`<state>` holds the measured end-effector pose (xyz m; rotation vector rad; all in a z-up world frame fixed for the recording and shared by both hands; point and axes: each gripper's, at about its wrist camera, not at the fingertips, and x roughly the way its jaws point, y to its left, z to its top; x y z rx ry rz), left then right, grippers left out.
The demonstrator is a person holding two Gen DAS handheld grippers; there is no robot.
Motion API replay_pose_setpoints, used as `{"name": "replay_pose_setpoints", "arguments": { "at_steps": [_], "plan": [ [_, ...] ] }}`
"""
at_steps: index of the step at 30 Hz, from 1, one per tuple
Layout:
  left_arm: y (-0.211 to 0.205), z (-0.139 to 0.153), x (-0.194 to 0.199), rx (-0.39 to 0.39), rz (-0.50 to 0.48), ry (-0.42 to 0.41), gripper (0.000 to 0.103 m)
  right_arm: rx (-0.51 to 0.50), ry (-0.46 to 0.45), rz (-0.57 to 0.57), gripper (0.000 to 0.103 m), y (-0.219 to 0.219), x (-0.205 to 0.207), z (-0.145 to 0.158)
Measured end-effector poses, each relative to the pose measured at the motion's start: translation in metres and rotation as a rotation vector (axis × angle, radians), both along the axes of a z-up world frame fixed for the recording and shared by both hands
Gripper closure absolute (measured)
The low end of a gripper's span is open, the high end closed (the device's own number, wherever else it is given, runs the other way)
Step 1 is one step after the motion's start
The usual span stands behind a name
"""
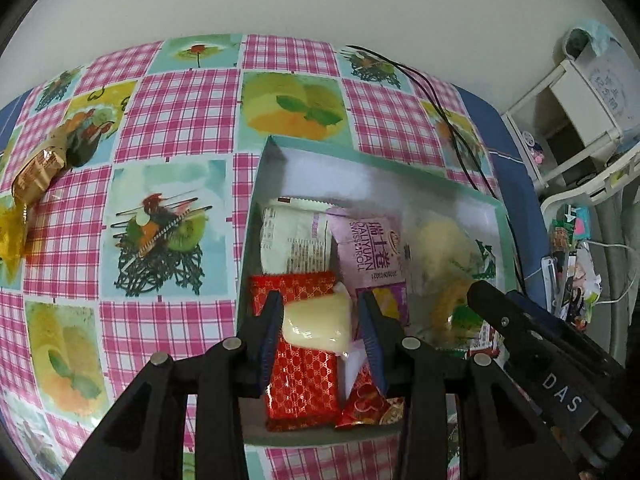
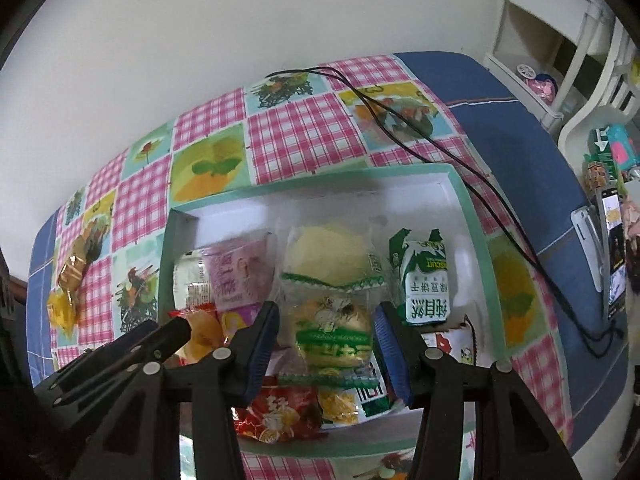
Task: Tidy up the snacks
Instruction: 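Lower both snacks into the tray and open both tools to release, then move both open tools back to the remaining snacks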
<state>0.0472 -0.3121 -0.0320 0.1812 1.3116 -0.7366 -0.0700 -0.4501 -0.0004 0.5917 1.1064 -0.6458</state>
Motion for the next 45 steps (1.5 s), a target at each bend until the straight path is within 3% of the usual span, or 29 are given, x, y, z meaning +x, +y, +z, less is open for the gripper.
{"name": "replay_pose_setpoints", "arguments": {
  "at_steps": [6,8,10,15,17,22,30,32,37,39,45],
  "plan": [
    [0.022,0.013,0.008,-0.008,0.047,-0.008,0.05,-0.018,0.001,0.016,0.046,0.01,0.0,0.009],
    [0.032,0.014,0.015,0.003,0.078,-0.02,0.039,-0.023,-0.001,0.027,0.046,0.017,0.003,0.012],
    [0.044,0.015,0.023,0.027,0.115,-0.044,0.039,-0.022,-0.003,0.043,0.045,0.023,0.008,0.013],
    [0.086,0.016,0.048,0.073,0.212,-0.083,0.031,-0.029,0.0,0.106,0.036,0.052,0.032,0.012],
    [0.103,0.015,0.057,0.086,0.25,-0.094,0.018,-0.035,-0.001,0.132,0.032,0.065,0.042,0.011],
    [0.145,0.01,0.08,0.15,0.348,-0.131,0.011,-0.037,-0.012,0.193,0.024,0.097,0.069,0.009],
    [0.213,0.001,0.114,0.179,0.494,-0.114,0.008,-0.027,-0.018,0.284,0.012,0.146,0.111,0.001],
    [0.228,-0.001,0.12,0.177,0.529,-0.11,0.002,-0.024,-0.017,0.296,0.012,0.154,0.117,-0.002],
    [0.255,-0.006,0.135,0.168,0.582,-0.09,0.002,-0.022,-0.007,0.329,0.009,0.172,0.133,-0.011],
    [0.263,-0.008,0.139,0.16,0.593,-0.086,0.002,-0.019,-0.006,0.336,0.001,0.178,0.138,-0.015],
    [0.28,-0.012,0.154,0.122,0.624,-0.073,0.002,0.0,0.0,0.348,0.001,0.187,0.151,-0.029]
  ]
}}
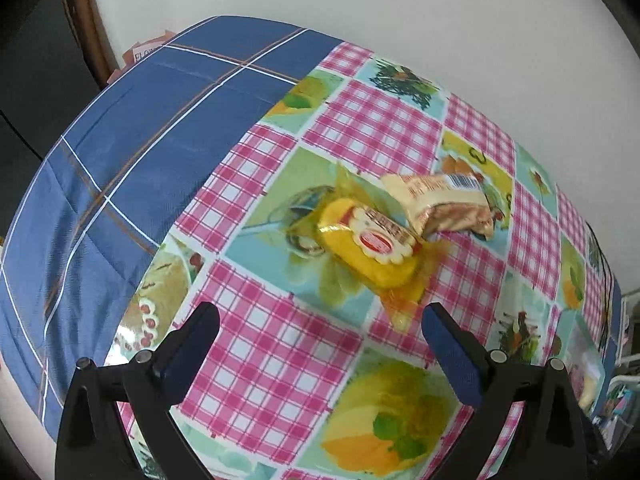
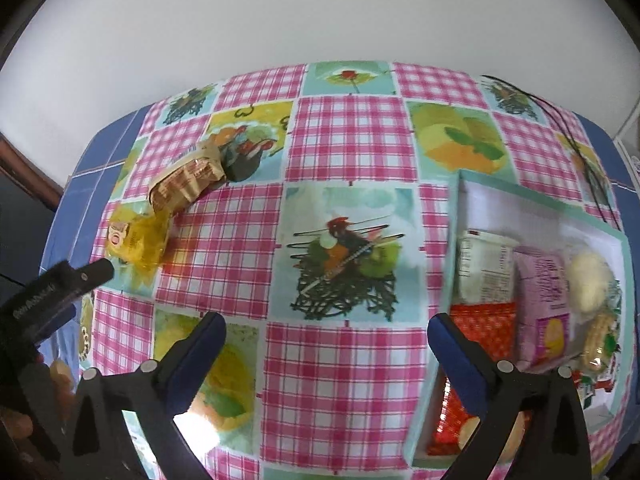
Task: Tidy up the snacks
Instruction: 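Move both open tools back to the remaining snacks, then grasp the tan wafer bar with the right tool while the left tool grasps the yellow bread bag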
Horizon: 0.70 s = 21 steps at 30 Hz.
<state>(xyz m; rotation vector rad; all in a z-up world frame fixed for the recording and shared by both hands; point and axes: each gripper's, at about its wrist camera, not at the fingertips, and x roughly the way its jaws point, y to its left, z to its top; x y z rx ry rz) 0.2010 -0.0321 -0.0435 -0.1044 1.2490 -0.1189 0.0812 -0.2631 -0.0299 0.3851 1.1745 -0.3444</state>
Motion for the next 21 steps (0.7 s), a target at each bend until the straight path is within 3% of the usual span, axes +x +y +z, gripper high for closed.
{"name": "replay_pose_setpoints", "arguments": {
  "at_steps": [10,15,21],
  "plan": [
    [-0.016,-0.015,0.025,-0.073,-0.022,-0.026,0.002,0.015,-0.029,-0.004,0.001,0.005,0.023,-0.023],
    [-0.017,-0.022,0.036,-0.122,0.024,-0.045,0.002,-0.002,-0.055,-0.004,0.001,0.001,0.031,-0.028],
    [-0.012,-0.028,0.046,-0.187,0.06,-0.037,0.002,0.032,-0.147,-0.031,0.001,-0.007,0.046,-0.021]
  ]
}}
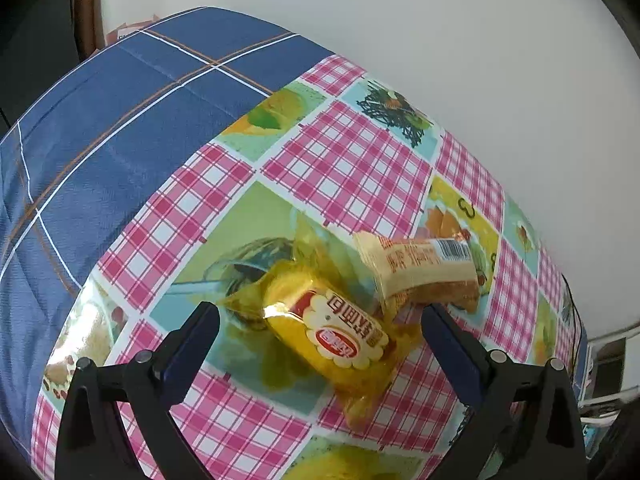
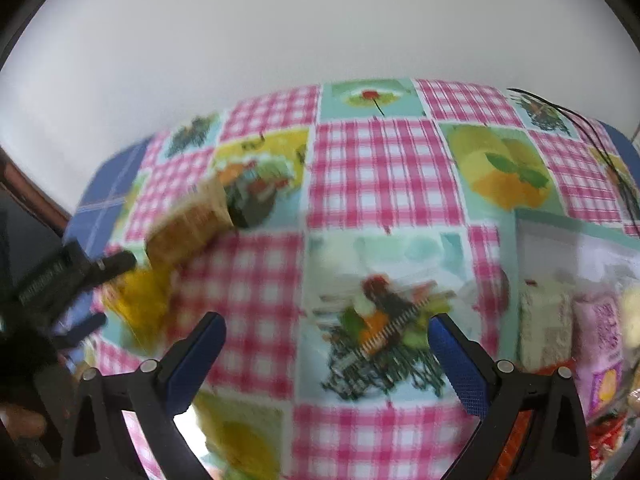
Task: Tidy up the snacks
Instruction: 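Grasp the tan wafer bar with the right tool while the left tool grasps the yellow bread bag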
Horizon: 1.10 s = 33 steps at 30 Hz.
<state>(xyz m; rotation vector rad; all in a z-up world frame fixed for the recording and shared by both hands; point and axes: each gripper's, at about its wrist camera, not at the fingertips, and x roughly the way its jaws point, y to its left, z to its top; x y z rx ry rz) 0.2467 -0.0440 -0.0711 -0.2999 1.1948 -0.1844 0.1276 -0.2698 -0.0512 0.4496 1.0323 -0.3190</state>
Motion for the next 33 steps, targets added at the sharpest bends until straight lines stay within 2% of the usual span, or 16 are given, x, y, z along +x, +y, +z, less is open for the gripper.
{"name": "replay_pose_setpoints", "arguments": {
  "at_steps": [4,9,18,21,23,25,26,30,32,33],
  "plan": [
    [0.004,-0.006,0.001,-0.019,0.004,0.028,0.002,0.065,-0.051,-0.003,0.001,-0.002,0.031,0.009],
    [0.013,-0.017,0.004,-0.034,0.005,0.064,0.002,0.146,-0.054,0.055,0.001,0.009,0.073,0.011],
    [0.02,-0.018,0.005,-0.027,-0.037,0.072,0.003,0.081,0.051,0.184,0.001,0.05,0.13,-0.004],
    [0.019,-0.017,0.005,-0.025,-0.047,0.071,0.008,0.057,0.094,0.212,0.001,0.059,0.139,-0.014],
    [0.019,-0.017,0.005,-0.024,-0.048,0.069,0.015,0.049,0.108,0.223,0.001,0.063,0.142,-0.018],
    [0.019,-0.017,0.005,-0.025,-0.05,0.073,0.017,0.031,0.119,0.236,0.005,0.067,0.144,-0.021],
    [0.019,-0.017,0.006,-0.029,-0.052,0.074,0.021,0.026,0.125,0.242,0.011,0.069,0.146,-0.023],
    [0.017,-0.016,0.004,-0.051,-0.074,0.08,0.038,0.021,0.127,0.257,0.021,0.072,0.146,-0.024],
    [0.016,-0.017,0.004,-0.06,-0.079,0.084,0.047,0.04,0.123,0.252,0.022,0.07,0.145,-0.025],
    [0.015,-0.017,0.004,-0.059,-0.083,0.086,0.048,0.044,0.125,0.247,0.023,0.067,0.142,-0.024]
  ]
}}
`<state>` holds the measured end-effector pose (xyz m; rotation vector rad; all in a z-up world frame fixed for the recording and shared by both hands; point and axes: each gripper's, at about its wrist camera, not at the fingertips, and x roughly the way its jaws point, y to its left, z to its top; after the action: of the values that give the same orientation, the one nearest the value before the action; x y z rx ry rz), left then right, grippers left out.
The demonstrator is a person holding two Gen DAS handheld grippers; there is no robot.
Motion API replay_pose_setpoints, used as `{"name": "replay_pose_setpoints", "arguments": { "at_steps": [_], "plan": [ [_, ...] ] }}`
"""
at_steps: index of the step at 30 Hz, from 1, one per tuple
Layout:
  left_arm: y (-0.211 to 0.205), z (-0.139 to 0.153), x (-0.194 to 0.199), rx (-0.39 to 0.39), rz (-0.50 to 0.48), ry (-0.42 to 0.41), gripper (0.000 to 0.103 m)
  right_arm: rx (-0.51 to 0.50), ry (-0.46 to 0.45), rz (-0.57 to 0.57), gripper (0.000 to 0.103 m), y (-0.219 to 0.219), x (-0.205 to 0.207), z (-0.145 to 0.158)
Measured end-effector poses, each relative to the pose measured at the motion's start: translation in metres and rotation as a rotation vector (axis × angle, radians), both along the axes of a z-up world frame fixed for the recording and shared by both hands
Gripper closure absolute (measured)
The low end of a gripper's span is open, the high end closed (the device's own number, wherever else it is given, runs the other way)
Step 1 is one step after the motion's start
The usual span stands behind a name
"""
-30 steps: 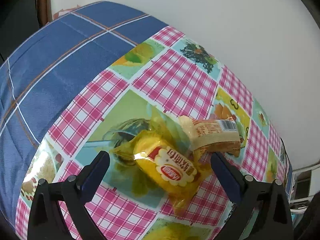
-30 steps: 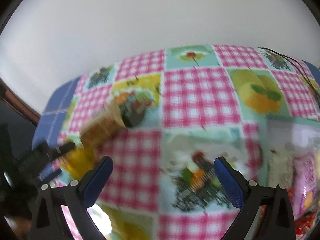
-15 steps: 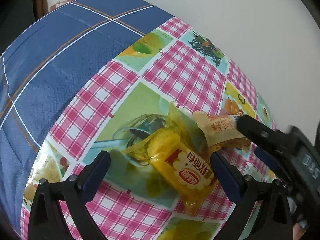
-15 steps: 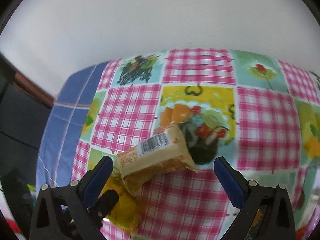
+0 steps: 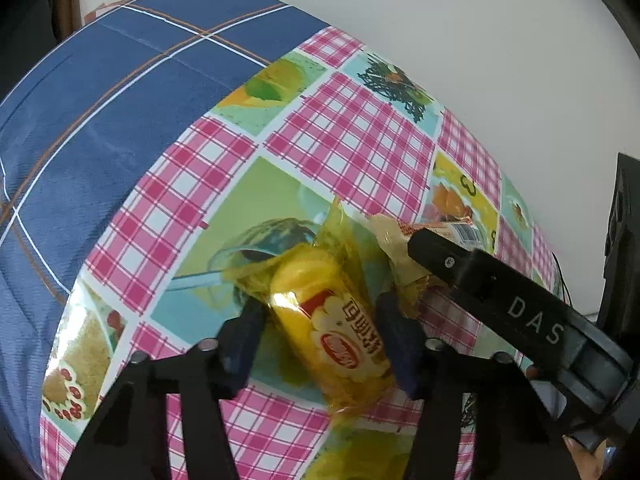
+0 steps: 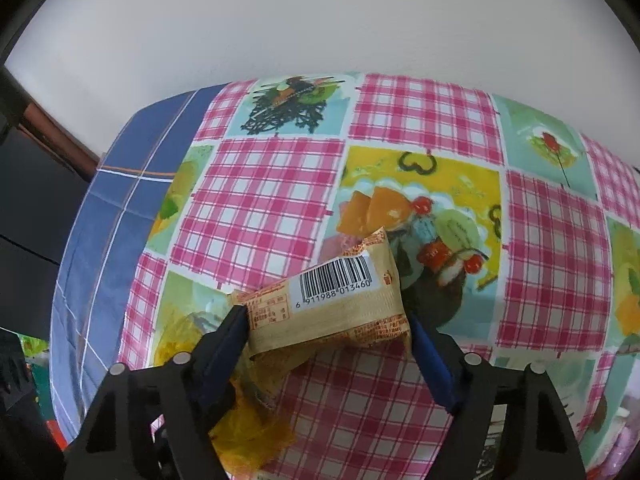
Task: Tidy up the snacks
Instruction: 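Grasp the tan wafer bar with the right tool while the left tool grasps the yellow bread bag, then lift the wafer bar and bread bag and carry them over the tray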
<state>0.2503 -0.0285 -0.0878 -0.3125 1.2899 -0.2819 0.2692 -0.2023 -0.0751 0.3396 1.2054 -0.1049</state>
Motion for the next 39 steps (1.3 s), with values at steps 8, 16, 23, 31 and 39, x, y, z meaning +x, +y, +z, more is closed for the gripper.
{"name": "replay_pose_setpoints", "arguments": {
  "at_steps": [8,16,23,31,39],
  "plan": [
    [0.0,0.003,-0.005,0.005,-0.004,0.015,0.056,0.041,0.011,-0.072,0.028,-0.032,-0.036,0.002],
    [-0.007,0.009,-0.019,0.018,-0.022,0.036,0.062,0.078,0.013,-0.119,0.031,-0.043,-0.088,0.005],
    [-0.024,0.033,-0.046,-0.014,-0.036,0.032,0.062,0.097,-0.016,-0.126,0.032,-0.034,-0.136,0.012],
    [-0.025,0.068,-0.081,0.013,-0.058,-0.019,0.063,0.046,-0.041,-0.136,0.032,-0.021,-0.189,0.038],
    [-0.032,0.093,-0.128,0.021,-0.095,-0.073,0.062,-0.02,-0.074,-0.169,0.032,-0.023,-0.239,0.071]
  ]
}}
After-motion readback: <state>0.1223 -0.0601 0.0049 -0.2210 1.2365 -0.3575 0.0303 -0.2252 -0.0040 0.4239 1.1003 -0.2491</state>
